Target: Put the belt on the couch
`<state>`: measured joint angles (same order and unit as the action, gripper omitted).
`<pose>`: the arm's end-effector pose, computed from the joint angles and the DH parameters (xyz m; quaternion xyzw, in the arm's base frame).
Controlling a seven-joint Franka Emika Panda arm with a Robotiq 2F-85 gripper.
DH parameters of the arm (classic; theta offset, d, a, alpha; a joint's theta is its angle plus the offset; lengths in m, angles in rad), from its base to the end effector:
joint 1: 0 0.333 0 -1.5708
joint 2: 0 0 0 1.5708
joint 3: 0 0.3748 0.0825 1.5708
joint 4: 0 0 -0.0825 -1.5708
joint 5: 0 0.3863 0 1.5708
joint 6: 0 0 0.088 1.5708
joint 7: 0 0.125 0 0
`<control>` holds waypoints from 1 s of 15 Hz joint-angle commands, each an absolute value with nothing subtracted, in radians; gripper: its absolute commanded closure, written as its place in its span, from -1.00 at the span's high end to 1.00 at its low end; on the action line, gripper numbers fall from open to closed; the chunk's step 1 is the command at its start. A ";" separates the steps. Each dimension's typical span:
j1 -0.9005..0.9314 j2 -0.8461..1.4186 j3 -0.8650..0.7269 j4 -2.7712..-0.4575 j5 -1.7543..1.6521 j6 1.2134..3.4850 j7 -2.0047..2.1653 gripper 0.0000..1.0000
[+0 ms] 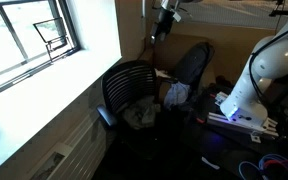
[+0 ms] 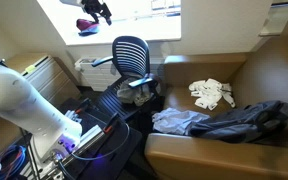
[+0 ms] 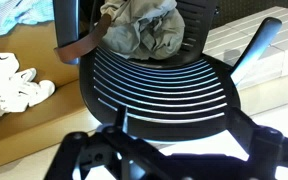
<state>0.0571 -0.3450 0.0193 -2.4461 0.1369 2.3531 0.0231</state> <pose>0.4408 0.0379 0.4904 -0.9907 0.0155 -0.1228 0.0571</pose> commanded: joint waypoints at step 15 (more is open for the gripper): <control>-0.142 -0.176 0.013 -2.451 -0.332 2.433 0.333 1.00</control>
<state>-0.0395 -0.2411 0.0489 -2.4480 -0.2019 2.3824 0.2612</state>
